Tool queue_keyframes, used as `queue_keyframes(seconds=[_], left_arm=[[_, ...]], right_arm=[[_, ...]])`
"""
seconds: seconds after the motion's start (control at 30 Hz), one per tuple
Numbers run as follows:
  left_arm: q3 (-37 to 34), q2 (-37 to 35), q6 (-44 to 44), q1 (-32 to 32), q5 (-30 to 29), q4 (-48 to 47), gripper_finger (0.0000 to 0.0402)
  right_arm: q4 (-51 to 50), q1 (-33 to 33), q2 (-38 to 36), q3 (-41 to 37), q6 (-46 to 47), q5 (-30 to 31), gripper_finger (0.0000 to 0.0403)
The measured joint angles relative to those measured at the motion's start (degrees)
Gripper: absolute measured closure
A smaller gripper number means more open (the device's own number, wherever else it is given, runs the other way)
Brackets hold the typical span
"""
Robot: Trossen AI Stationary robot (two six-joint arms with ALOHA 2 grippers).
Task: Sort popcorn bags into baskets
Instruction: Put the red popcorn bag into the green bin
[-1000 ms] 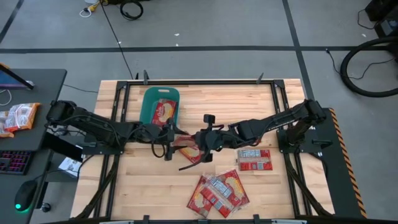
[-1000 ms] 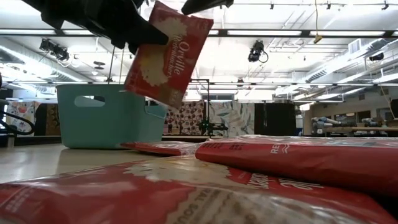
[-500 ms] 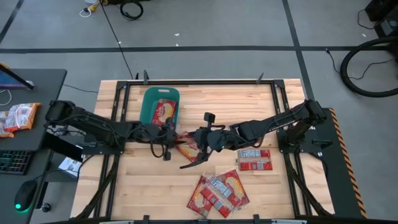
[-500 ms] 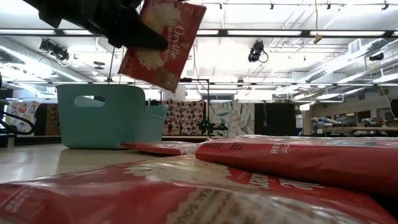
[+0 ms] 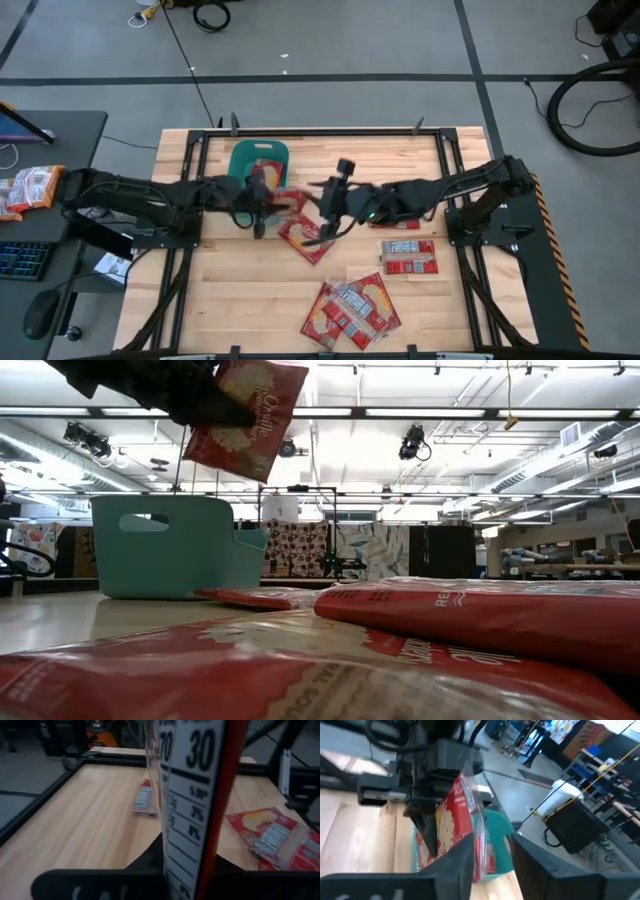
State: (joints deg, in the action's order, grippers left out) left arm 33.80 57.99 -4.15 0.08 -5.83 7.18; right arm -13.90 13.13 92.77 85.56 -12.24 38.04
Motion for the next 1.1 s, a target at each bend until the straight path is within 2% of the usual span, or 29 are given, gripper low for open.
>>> queue_keyframes(seconds=[0.27, 0.5, 0.8, 0.97, 1.1], left_arm=[[0.02, -5.01, -6.19, 8.84, 0.58, -8.68, 0.0370], [0.00, -5.61, -10.50, 19.01, 6.05, -15.45, 0.0368], [-2.52, -5.48, -15.40, 31.27, 15.62, -17.38, 0.0367], [-3.93, -4.73, -21.08, 34.32, 19.22, -19.13, 0.0366], [-3.96, -4.73, -22.67, 34.12, 20.69, -20.53, 0.0365]], right_arm=[[-7.47, -1.47, -5.99, 0.00, 1.17, -0.02, 0.0222], [-12.67, -2.13, -5.43, -0.21, 4.77, -4.80, 0.0219], [-10.91, -1.91, -4.88, -3.33, 5.18, -4.97, 0.0219], [-8.24, -1.93, -4.80, -4.64, 4.86, -5.37, 0.0219], [-7.74, -1.91, -4.80, -4.67, 4.67, -5.38, 0.0219]])
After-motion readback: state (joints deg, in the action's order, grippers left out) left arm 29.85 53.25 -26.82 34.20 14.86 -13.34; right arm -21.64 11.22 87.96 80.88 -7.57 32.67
